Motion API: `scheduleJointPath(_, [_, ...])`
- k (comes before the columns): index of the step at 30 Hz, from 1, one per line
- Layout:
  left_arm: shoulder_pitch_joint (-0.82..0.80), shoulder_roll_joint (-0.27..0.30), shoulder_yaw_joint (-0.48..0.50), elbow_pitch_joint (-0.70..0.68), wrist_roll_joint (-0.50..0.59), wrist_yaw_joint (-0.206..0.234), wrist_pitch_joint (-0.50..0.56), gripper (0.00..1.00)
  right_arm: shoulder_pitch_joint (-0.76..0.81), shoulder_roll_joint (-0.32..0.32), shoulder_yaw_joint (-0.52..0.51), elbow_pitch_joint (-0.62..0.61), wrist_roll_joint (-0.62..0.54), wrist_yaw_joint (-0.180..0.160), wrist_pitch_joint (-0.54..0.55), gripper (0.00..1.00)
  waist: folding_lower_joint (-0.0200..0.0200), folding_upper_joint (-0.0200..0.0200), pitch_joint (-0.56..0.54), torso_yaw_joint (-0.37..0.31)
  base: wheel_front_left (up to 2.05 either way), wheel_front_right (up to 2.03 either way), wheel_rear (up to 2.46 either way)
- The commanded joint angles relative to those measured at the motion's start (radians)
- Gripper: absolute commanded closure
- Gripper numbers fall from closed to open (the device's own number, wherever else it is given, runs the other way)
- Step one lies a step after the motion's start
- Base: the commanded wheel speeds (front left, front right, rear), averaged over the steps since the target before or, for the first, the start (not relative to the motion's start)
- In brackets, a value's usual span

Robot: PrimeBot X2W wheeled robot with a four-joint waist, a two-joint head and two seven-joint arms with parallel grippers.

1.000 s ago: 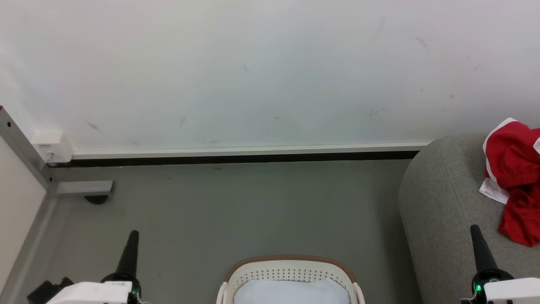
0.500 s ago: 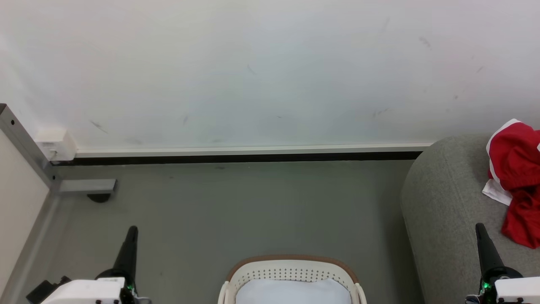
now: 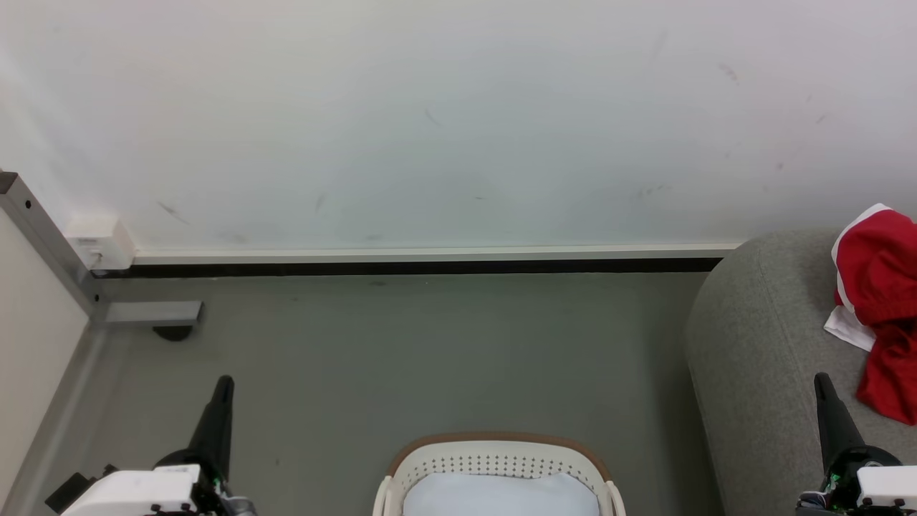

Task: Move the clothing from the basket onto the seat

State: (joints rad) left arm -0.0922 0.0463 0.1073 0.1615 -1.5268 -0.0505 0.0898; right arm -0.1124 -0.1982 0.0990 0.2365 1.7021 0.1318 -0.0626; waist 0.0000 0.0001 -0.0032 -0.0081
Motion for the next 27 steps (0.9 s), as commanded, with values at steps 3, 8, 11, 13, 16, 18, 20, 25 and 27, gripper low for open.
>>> scheduleJointPath(3, [-0.012,0.007,0.007,-0.007,-0.042,0.003,0.013,1.0,-0.012,-0.017,0.006,-0.007,0.05,-0.002,-0.004,1.0,0.0,-0.0001,0.0,0.003,0.0,0.0,0.0])
scheduleJointPath(8, [-0.013,0.007,0.009,-0.009,-0.063,0.006,0.019,1.0,-0.012,-0.025,0.011,-0.008,0.086,-0.002,-0.007,1.0,0.0,-0.0001,0.001,0.005,0.0,0.0,0.0])
scheduleJointPath(11, [-0.014,0.007,0.011,-0.011,-0.082,0.006,0.025,1.0,-0.013,-0.031,0.015,-0.01,0.109,-0.002,-0.006,1.0,0.0,-0.0001,0.001,0.007,0.0,0.0,0.0])
scheduleJointPath(13, [-0.015,0.007,0.011,-0.011,-0.093,0.007,0.027,1.0,-0.014,-0.036,0.018,-0.011,0.119,-0.002,-0.008,1.0,0.0,-0.0001,0.001,0.008,0.0,0.0,0.0])
scheduleJointPath(16, [-0.015,0.007,0.011,-0.011,-0.091,0.007,0.027,1.0,-0.013,-0.041,0.024,-0.012,0.125,-0.002,-0.014,1.0,0.0,-0.0001,0.001,0.008,0.0,0.0,0.0])
scheduleJointPath(18, [-0.015,0.007,0.011,-0.011,-0.091,0.007,0.027,1.0,-0.013,-0.043,0.028,-0.013,0.128,-0.002,-0.017,1.0,0.0,-0.0001,0.001,0.008,0.0,0.0,0.0])
scheduleJointPath(20, [-0.014,0.007,0.011,-0.011,-0.091,0.007,0.027,1.0,-0.013,-0.046,0.032,-0.015,0.132,-0.002,-0.019,1.0,0.0,-0.0001,0.001,0.008,0.0,0.0,0.0])
scheduleJointPath(25, [-0.014,0.007,0.011,-0.011,-0.091,0.007,0.026,1.0,-0.013,-0.051,0.04,-0.018,0.139,-0.002,-0.028,1.0,0.0,-0.0001,0.001,0.008,0.0,0.0,0.0])
scheduleJointPath(27, [-0.014,0.007,0.011,-0.012,-0.091,0.007,0.027,1.0,-0.013,-0.054,0.044,-0.019,0.142,-0.002,-0.031,1.0,0.0,-0.0001,0.001,0.008,0.0,0.0,0.0])
